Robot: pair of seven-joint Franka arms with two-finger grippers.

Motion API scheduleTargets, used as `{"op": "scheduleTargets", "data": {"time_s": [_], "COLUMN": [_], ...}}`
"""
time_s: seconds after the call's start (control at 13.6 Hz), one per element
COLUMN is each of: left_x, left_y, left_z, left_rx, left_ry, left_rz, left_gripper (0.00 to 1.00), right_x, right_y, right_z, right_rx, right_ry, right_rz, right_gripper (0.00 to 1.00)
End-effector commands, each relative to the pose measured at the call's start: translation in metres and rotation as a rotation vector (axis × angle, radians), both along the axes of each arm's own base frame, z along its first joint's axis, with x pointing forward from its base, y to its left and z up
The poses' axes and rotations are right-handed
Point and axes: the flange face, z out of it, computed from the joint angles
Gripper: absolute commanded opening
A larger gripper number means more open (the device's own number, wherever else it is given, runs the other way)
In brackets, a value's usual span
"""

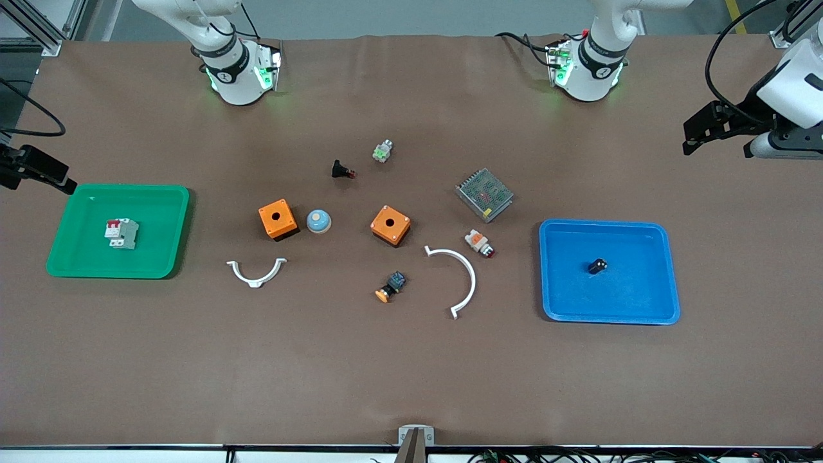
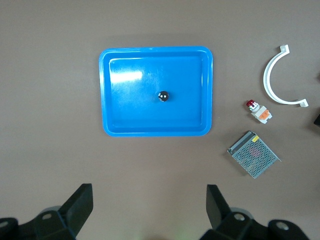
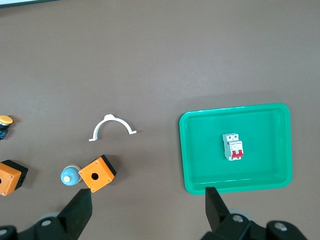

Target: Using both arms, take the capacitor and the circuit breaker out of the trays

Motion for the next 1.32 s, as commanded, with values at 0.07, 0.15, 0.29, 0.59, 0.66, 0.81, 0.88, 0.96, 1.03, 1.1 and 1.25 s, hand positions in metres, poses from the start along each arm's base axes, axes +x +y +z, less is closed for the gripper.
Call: {"op": "scheduleTargets", "data": {"time_s": [0.07,0.15,0.29,0.59,0.66,0.81,0.88,0.96,1.03,1.1,1.25], "left_x": [0.002,0.005,0.016,0.054,0.063,0.073,0.078,0.080,0.084,0.087,0.089], "left_y": [0.004,0.003,0.008,0.009,0.008,0.006,0.005,0.005,0.004,0.003,0.003], "left_z": [0.004,0.000,-0.018,-0.061,-0.079,-0.124,-0.151,-0.173,-0.199,-0.219,-0.266], "left_rx": [0.015,0.015,0.020,0.033,0.035,0.026,0.024,0.023,0.023,0.023,0.022], "left_ry": [0.007,0.015,0.045,0.092,0.099,0.082,0.060,0.048,0.031,0.025,0.003], "left_rz": [-0.015,-0.016,-0.003,0.005,0.005,0.011,0.008,0.012,0.011,0.010,0.010], "left_gripper": [1.00,1.00,1.00,1.00,1.00,1.00,1.00,1.00,1.00,1.00,1.00], "right_x": [0.005,0.005,0.006,0.010,0.012,0.019,0.024,0.031,0.045,0.052,0.055], "right_y": [-0.002,-0.002,-0.002,-0.013,-0.014,-0.016,-0.014,-0.012,-0.010,-0.013,-0.037], "right_z": [0.000,0.000,-0.001,-0.014,-0.020,-0.034,-0.046,-0.059,-0.095,-0.122,-0.143], "right_rx": [0.000,0.000,-0.001,0.002,0.003,0.008,0.009,0.007,-0.008,-0.040,-0.043], "right_ry": [0.006,0.007,0.007,0.038,0.050,0.074,0.094,0.110,0.170,0.224,0.248], "right_rz": [-0.010,-0.010,-0.010,-0.026,-0.028,-0.031,-0.026,-0.022,-0.014,-0.007,-0.020], "right_gripper": [1.00,1.00,1.00,1.00,1.00,1.00,1.00,1.00,1.00,1.00,1.00]}}
